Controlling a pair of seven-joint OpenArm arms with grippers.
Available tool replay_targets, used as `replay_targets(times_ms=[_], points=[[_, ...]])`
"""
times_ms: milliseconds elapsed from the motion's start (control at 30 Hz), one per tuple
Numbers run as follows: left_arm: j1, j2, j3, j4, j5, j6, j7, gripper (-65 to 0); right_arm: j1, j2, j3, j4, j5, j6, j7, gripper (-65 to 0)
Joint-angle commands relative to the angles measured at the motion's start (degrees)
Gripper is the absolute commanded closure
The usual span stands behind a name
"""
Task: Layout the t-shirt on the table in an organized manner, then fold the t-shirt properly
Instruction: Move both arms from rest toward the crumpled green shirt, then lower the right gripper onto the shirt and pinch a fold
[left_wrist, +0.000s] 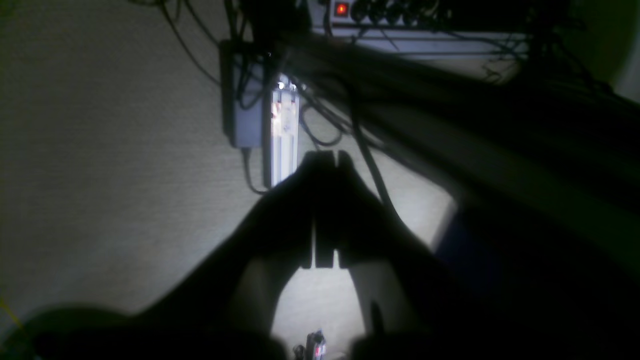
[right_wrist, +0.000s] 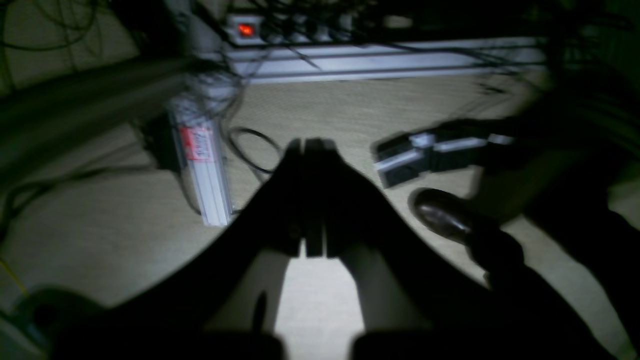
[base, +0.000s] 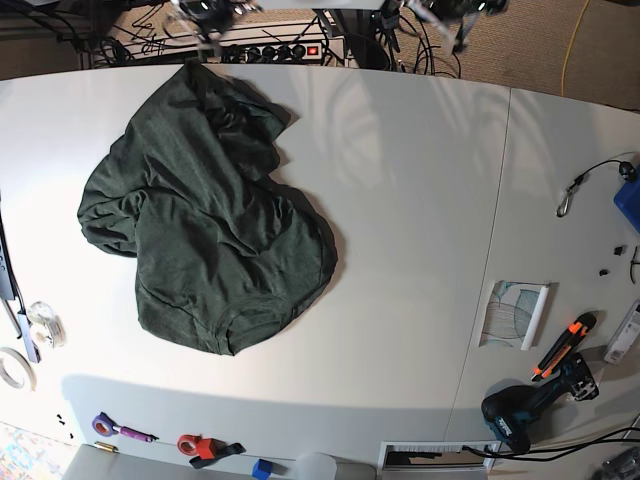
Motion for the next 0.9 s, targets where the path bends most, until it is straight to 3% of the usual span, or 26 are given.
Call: replay_targets(times_ms=[0, 233, 467, 567, 700, 867], points=[[2.03, -1.31, -0.15, 3.52, -1.40, -1.33, -0.87, 0.0, -1.88, 1.42, 0.11, 3.23, 0.87, 0.35, 0.98, 0.0], [17.90, -10.36, -0.87, 27.17, -3.65, -4.02, -0.85, 0.0, -18.56, 9.62, 0.11, 24.72, 5.75, 0.31, 1.07, 0.0], [31.89, -18.45, -9.40, 50.66, -3.69, -5.20, 0.31, 0.0, -33.35, 16.33, 0.17, 45.92, 5.70, 0.00, -0.63, 0.0], [35.69, -20.59, -15.15, 58.34, -4.26, -7.69, 0.70, 0.0, -37.83, 16.79, 0.94, 53.57, 5.27, -1.14, -0.63, 0.0], [37.31, -20.72, -22.51, 65.09, -9.51, -10.03, 0.66, 0.0, -41.00, 16.79, 3.19, 62.45, 5.27, -1.64, -0.61, 0.0], [34.12, -20.61, -25.66, 66.75, -14.08, -9.97, 0.24, 0.0, -40.39, 16.74, 6.12, 70.55, 4.50, -1.62, 0.52, 0.0]])
